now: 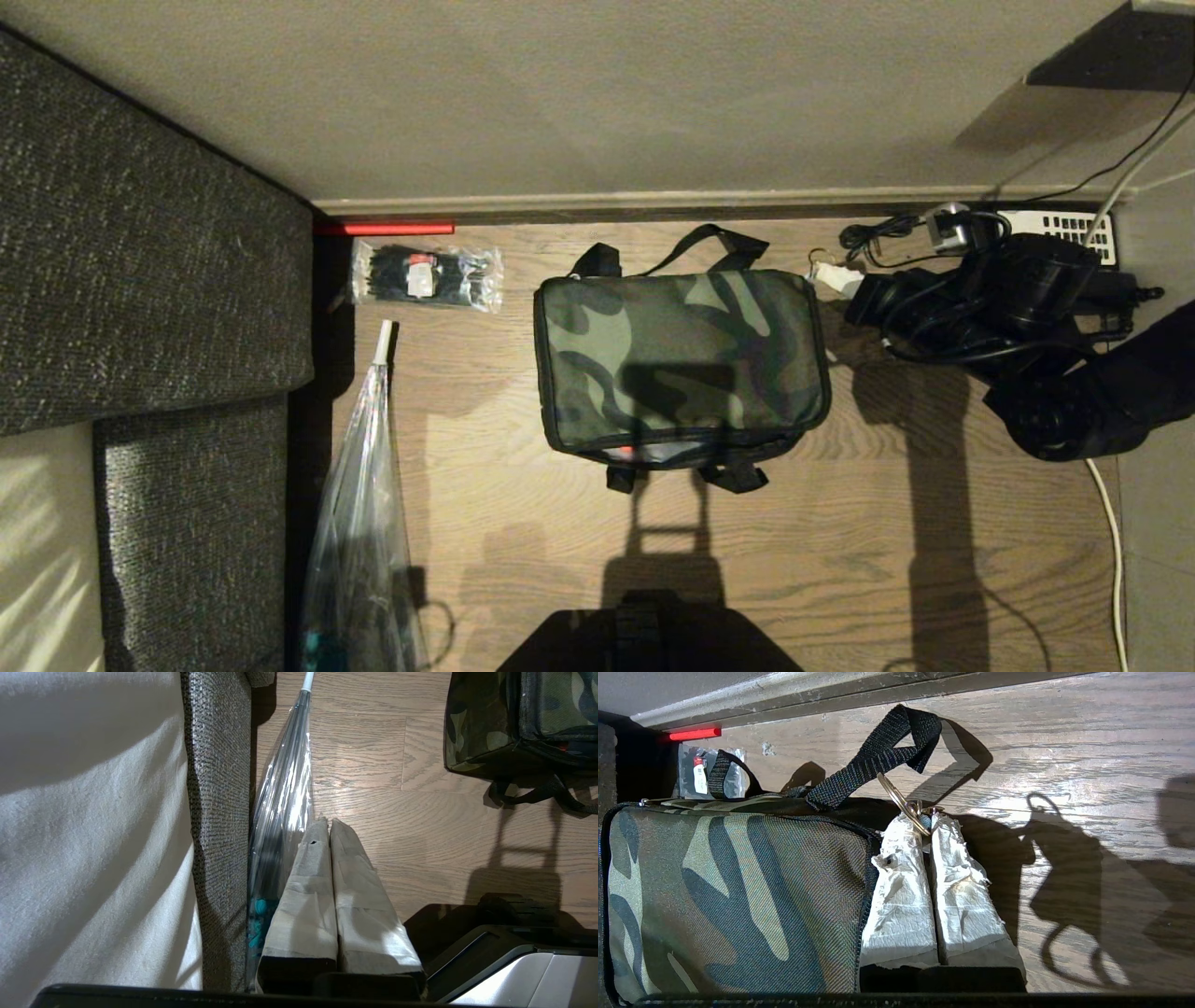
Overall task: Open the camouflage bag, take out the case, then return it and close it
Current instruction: Open the top of the storage box
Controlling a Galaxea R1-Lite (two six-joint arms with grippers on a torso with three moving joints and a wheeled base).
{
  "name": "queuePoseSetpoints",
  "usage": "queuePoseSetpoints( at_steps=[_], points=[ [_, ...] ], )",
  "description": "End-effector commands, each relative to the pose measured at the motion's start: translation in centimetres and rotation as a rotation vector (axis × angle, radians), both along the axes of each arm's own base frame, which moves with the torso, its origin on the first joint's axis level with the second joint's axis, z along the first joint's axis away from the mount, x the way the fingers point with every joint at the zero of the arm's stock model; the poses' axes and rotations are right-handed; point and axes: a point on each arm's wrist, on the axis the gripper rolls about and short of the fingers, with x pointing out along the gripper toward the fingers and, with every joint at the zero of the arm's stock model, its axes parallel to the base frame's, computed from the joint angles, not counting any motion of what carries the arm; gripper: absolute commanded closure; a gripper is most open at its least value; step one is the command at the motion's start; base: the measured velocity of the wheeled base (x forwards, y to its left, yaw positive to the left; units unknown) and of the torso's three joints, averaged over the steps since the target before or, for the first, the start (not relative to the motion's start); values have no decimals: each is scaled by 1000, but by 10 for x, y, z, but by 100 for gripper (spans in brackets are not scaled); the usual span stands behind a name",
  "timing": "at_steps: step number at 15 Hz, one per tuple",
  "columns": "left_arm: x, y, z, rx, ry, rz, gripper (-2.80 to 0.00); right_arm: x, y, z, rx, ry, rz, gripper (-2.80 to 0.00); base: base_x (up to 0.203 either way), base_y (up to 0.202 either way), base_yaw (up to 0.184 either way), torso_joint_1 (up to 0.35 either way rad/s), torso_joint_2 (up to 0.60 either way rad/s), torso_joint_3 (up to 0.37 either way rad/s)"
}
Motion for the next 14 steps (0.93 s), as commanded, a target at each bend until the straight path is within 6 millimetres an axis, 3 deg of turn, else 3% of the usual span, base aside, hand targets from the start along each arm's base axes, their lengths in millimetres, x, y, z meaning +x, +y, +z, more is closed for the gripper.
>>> queuePoseSetpoints(
  at_steps=[1,2,7,11,14],
  points=[
    [0,0,0,-1,-1,2,0,1,1,-3,7,-5,7,-37,0,0,0,0,0,0],
    [0,0,-1,-2,1,0,0,1,1,-3,7,-5,7,-280,0,0,0,0,0,0],
    [0,0,0,-1,-1,0,0,-14,-1,-16,-21,38,3,-280,0,0,0,0,0,0],
    [0,0,0,-1,-1,0,0,-18,-2,-16,-26,40,6,-280,0,0,0,0,0,0],
    [0,0,-1,-1,1,0,0,-60,-5,-12,-27,105,40,-280,0,0,0,0,0,0]
  ],
)
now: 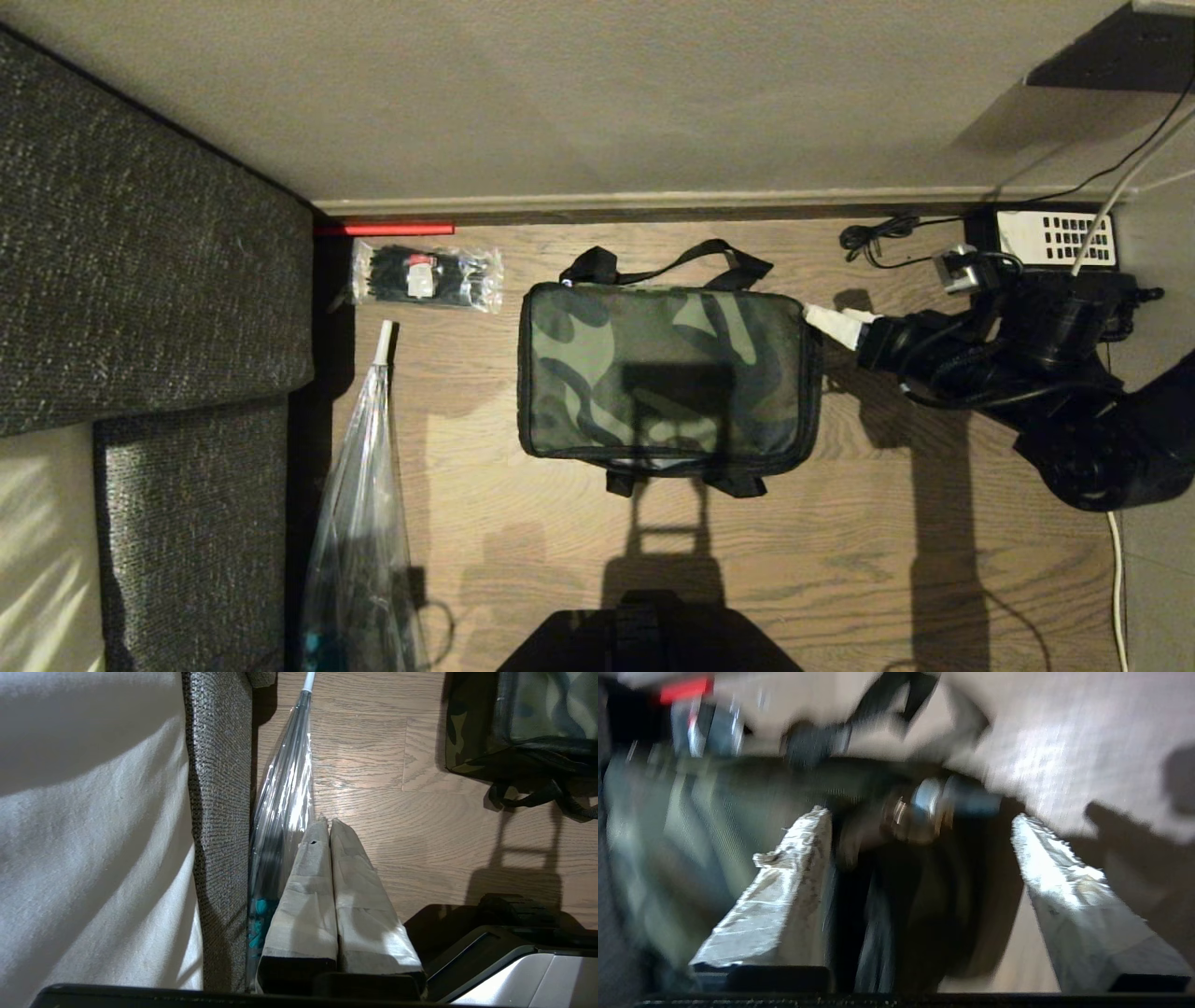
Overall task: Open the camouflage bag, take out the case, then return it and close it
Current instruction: Open the top of the storage box
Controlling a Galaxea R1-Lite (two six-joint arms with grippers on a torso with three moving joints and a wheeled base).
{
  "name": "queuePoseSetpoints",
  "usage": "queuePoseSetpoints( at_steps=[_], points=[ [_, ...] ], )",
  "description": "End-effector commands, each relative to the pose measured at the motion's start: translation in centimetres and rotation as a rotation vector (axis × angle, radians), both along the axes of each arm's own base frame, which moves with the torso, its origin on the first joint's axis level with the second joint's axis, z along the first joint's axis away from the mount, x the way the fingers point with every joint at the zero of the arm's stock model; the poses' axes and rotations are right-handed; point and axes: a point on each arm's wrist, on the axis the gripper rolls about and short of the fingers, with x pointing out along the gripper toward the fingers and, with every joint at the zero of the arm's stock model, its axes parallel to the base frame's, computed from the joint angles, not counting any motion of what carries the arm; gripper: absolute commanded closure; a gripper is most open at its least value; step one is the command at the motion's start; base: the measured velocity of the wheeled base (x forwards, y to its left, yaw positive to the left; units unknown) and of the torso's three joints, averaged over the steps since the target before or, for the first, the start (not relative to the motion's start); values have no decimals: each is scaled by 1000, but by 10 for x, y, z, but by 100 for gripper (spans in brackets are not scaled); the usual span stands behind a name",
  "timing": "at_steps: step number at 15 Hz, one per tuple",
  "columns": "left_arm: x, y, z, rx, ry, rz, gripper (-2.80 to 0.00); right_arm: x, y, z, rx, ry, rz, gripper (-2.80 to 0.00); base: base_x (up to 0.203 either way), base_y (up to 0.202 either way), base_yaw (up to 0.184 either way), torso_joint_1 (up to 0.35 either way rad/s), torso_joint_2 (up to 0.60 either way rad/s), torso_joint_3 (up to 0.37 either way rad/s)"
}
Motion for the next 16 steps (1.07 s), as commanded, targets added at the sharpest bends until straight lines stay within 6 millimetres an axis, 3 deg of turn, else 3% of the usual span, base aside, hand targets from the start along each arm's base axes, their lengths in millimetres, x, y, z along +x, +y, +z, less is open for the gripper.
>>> queuePoseSetpoints(
  at_steps=[1,4,7,8,10,16],
  points=[
    [0,0,-1,0,1,1,0,-31,-2,14,5,1,32,-280,0,0,0,0,0,0],
    [0,0,0,0,-1,2,0,-50,-3,24,63,77,74,-280,0,0,0,0,0,0],
    [0,0,-1,0,0,1,0,-62,0,20,90,168,96,-280,0,0,0,0,0,0],
    [0,0,0,0,-1,1,0,-68,9,16,94,238,130,-280,0,0,0,0,0,0],
    [0,0,-1,0,0,1,0,-66,23,0,95,354,172,-280,0,0,0,0,0,0],
    [0,0,-1,0,1,1,0,-49,37,-19,83,422,178,-280,0,0,0,0,0,0]
  ],
)
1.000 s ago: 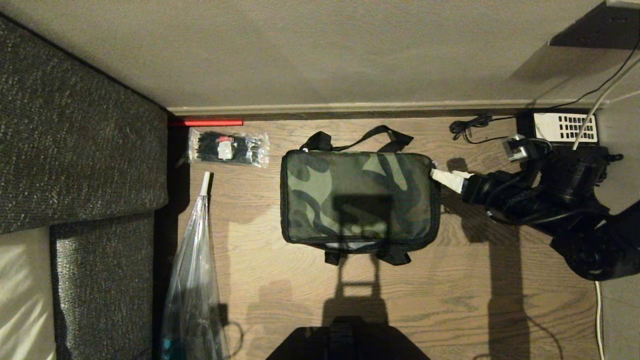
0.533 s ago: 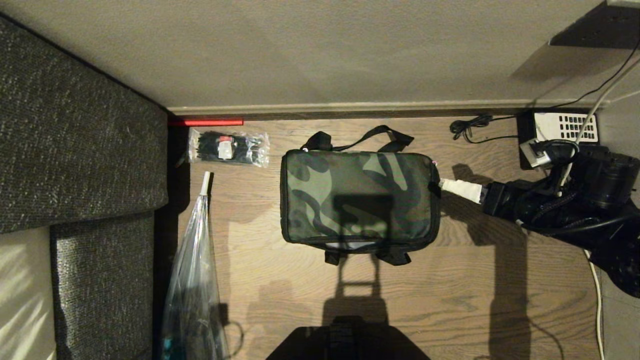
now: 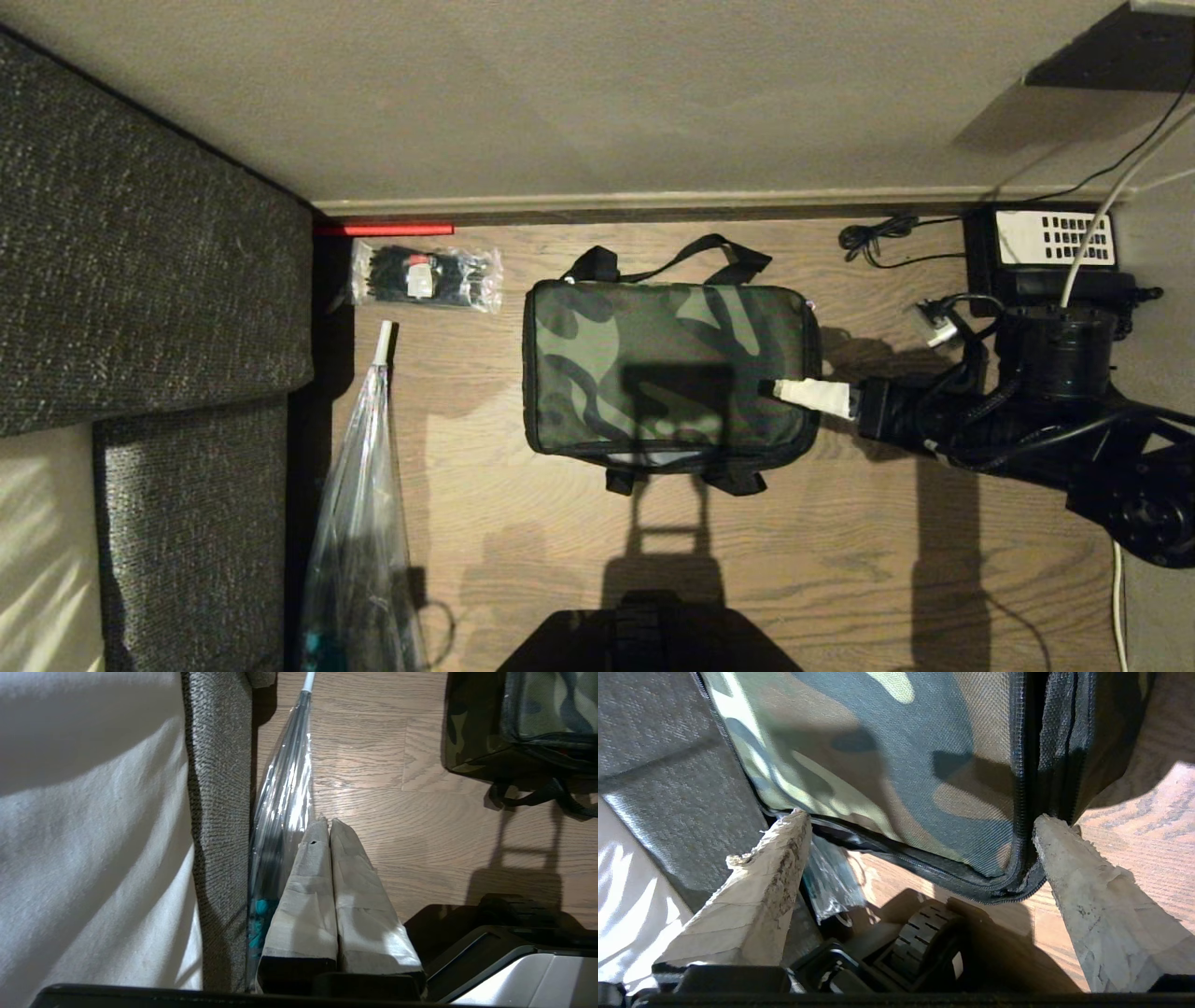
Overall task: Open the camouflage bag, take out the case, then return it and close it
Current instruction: Open the top of the storage box
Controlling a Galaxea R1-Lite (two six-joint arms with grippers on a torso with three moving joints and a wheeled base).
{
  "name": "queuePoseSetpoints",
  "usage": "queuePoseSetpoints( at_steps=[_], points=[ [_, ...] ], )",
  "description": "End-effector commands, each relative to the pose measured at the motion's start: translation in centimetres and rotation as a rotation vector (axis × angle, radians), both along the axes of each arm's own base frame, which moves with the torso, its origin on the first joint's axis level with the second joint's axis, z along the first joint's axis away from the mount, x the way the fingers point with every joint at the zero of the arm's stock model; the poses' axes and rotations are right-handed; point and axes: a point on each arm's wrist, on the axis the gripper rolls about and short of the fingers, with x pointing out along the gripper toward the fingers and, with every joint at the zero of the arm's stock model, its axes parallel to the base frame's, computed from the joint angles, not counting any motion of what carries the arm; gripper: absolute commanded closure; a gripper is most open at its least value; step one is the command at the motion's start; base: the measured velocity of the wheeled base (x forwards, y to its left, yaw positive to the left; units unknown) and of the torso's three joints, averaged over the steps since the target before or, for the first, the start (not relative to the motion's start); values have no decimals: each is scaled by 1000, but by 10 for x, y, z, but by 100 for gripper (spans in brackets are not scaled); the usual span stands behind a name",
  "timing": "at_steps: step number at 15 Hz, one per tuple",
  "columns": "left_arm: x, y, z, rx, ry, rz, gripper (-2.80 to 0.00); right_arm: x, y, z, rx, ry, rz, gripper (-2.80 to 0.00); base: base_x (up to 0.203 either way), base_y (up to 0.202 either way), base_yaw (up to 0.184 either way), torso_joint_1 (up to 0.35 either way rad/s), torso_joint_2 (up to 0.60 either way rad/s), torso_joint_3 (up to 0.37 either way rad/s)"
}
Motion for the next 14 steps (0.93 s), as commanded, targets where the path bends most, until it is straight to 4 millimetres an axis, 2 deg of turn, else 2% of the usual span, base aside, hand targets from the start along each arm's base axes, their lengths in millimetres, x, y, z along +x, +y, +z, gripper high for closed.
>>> queuePoseSetpoints(
  at_steps=[1,4,8,11,13,14],
  points=[
    [0,0,-1,0,1,2,0,9,5,-10,-9,21,0,-280,0,0,0,0,0,0],
    [0,0,-1,-2,1,2,0,33,15,-27,-71,2,-42,-280,0,0,0,0,0,0],
    [0,0,-1,-1,1,2,0,35,16,-27,-81,-9,-49,-280,0,0,0,0,0,0],
    [0,0,-1,0,1,0,0,26,22,-8,29,34,-56,-280,0,0,0,0,0,0],
    [0,0,0,0,-1,2,0,25,24,-6,37,38,-53,-280,0,0,0,0,0,0],
    [0,0,0,0,-1,2,0,21,28,3,95,63,-53,-280,0,0,0,0,0,0]
  ],
)
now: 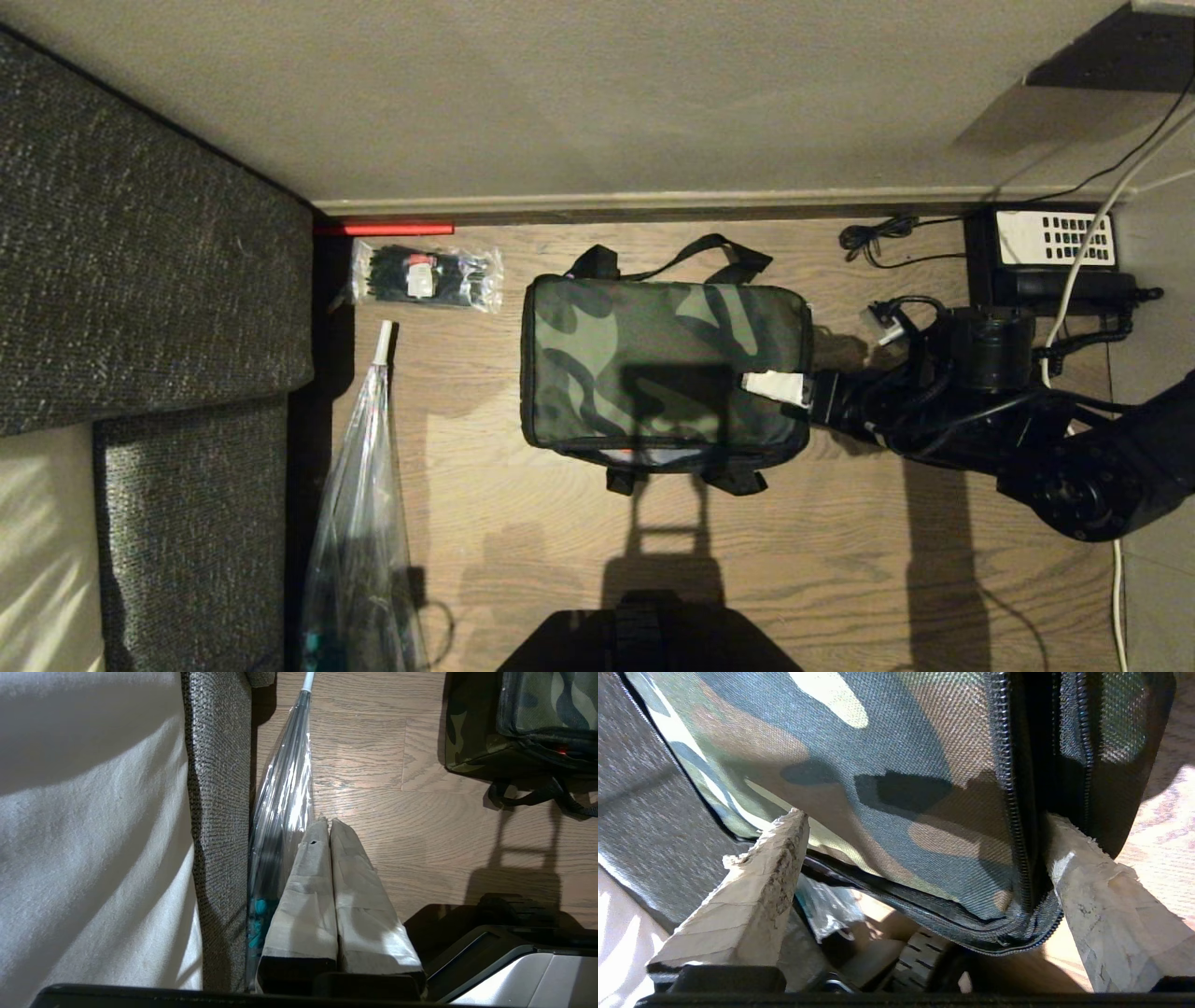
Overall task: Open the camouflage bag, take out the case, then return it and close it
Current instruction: Open the top of the storage box
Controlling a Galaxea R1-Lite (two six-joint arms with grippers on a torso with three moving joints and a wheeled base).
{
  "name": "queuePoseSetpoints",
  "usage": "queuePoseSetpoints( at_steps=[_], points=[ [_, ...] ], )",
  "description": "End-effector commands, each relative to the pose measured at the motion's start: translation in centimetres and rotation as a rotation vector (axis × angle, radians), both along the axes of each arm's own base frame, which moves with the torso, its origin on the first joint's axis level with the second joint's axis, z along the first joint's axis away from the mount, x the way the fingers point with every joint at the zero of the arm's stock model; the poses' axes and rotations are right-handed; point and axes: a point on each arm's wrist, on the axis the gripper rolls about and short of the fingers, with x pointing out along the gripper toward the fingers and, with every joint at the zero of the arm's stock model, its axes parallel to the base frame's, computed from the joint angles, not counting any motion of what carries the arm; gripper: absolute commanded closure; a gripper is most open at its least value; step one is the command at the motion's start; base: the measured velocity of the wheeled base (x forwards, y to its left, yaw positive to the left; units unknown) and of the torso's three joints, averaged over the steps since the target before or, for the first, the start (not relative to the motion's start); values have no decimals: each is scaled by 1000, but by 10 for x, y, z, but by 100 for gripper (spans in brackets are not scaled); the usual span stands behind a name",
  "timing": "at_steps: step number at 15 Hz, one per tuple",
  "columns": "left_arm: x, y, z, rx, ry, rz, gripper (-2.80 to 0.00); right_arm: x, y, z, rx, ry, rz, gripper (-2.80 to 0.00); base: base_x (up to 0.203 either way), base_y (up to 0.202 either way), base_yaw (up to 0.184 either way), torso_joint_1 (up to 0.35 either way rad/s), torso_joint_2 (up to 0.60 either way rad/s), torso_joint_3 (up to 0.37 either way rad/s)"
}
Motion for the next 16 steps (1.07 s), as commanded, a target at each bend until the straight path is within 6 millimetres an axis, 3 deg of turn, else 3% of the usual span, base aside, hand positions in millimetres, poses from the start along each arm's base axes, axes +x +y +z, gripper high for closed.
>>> queuePoseSetpoints(
  at_steps=[1,4,8,10,16],
  points=[
    [0,0,0,0,-1,2,0,-10,9,22,123,30,5,-280,0,0,0,0,0,0],
    [0,0,0,-1,-1,1,0,-13,12,32,172,46,7,-280,0,0,0,0,0,0],
    [0,0,0,0,1,0,0,-18,14,88,411,56,-6,-280,0,0,0,0,0,0],
    [0,0,0,0,1,0,0,-18,14,91,419,52,-9,-280,0,0,0,0,0,0],
    [0,0,-1,0,0,0,0,-8,-6,126,523,-26,-58,-280,0,0,0,0,0,0]
  ],
)
